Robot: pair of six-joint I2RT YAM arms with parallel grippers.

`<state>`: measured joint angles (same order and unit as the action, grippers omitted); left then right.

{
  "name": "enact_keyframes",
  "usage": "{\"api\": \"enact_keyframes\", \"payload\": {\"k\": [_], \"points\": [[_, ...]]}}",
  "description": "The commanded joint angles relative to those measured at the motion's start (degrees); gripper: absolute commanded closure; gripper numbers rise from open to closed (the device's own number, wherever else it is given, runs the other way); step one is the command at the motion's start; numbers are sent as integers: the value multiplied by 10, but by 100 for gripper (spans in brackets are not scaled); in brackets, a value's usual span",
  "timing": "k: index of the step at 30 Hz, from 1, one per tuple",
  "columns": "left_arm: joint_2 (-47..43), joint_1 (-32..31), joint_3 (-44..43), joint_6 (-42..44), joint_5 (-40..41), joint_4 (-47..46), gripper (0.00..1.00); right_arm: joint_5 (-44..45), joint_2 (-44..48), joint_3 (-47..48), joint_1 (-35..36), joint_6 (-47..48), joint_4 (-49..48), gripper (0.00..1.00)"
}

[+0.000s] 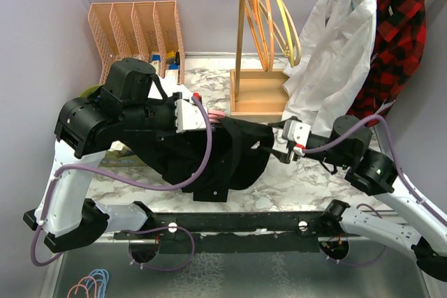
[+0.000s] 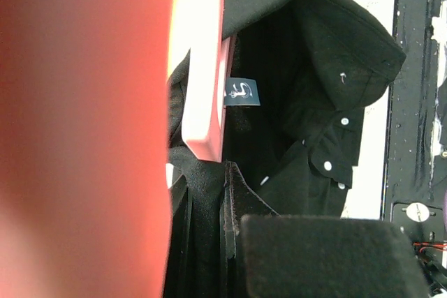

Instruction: Place the shirt on the hanger

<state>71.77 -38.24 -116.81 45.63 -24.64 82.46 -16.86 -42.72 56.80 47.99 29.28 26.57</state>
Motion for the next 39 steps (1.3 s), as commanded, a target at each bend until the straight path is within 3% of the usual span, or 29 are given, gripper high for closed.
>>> {"api": "enact_keyframes", "payload": {"k": [1,2,6,9,12,14,17,18,23,24,27,30,32,33,34,35,39], "points": [[-7,-2,-16,6,-14,-10,100,-71,-25,22,2,-39,31,37],[-7,-3,-14,6,-11,-10,100,-73,-23,21,2,-42,15,29],[-9,-3,-21,4,-12,-10,100,-90,-42,30,2,-42,-28,27],[-8,-3,-25,0,-24,-9,100,-104,-75,42,2,-31,-50,29],[-5,-3,-28,-1,-34,-9,100,-141,-112,54,2,-24,-71,39],[-2,-3,-32,-2,-41,-9,100,-168,-132,65,1,-26,-86,55],[3,-3,-40,-4,-48,-10,100,-201,-157,77,2,-38,-116,96],[4,-3,-42,-5,-49,-9,100,-211,-162,78,2,-45,-127,99],[4,-3,-40,-4,-50,-10,100,-260,-168,78,2,-93,-188,99],[5,-3,-39,-4,-50,-10,100,-272,-170,79,2,-104,-196,95],[7,-2,-44,-4,-52,-10,100,-295,-186,92,2,-135,-199,70],[10,-2,-48,-4,-54,-10,100,-310,-206,106,2,-153,-191,63],[12,-2,-51,-4,-55,-10,100,-313,-215,108,2,-163,-194,65],[12,-2,-52,-4,-55,-10,100,-314,-218,107,2,-166,-196,72],[13,-2,-55,-4,-55,-10,100,-313,-221,107,2,-165,-196,92],[14,-2,-57,-4,-55,-10,100,-305,-224,106,2,-165,-196,98],[14,-2,-63,-4,-54,-11,100,-268,-222,89,2,-171,-207,99]]}}
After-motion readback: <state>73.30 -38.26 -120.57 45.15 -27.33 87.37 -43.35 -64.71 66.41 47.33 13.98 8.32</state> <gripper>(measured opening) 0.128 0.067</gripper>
